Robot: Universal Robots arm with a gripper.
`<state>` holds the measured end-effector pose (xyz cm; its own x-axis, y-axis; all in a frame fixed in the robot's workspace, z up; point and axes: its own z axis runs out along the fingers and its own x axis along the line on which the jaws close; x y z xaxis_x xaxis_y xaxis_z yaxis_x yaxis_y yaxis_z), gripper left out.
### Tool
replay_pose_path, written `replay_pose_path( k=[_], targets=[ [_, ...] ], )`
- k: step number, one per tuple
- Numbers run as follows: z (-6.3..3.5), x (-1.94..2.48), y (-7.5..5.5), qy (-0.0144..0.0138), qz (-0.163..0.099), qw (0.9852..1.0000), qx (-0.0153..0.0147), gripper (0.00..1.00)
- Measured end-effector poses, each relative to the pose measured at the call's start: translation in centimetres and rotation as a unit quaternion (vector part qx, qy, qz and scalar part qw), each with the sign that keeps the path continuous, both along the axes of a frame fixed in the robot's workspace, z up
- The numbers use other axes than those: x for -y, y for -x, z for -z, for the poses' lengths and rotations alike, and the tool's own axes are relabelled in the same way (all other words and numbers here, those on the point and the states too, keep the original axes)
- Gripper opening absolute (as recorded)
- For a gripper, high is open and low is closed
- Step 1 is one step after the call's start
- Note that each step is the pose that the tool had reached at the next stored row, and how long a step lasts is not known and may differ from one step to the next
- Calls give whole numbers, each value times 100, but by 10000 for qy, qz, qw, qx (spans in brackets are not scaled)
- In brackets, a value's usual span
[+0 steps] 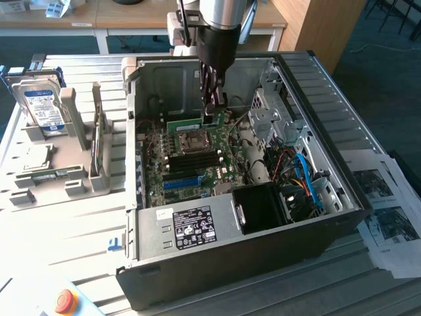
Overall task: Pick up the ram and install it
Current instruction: 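Insert the ram into the slot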
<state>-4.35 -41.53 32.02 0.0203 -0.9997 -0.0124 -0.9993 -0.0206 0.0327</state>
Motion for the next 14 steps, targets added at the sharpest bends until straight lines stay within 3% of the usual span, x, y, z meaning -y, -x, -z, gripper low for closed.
replay_pose_path(
  k=[14],
  targets=[
    [167,3,0,0,0,10000,0,12]
  ],
)
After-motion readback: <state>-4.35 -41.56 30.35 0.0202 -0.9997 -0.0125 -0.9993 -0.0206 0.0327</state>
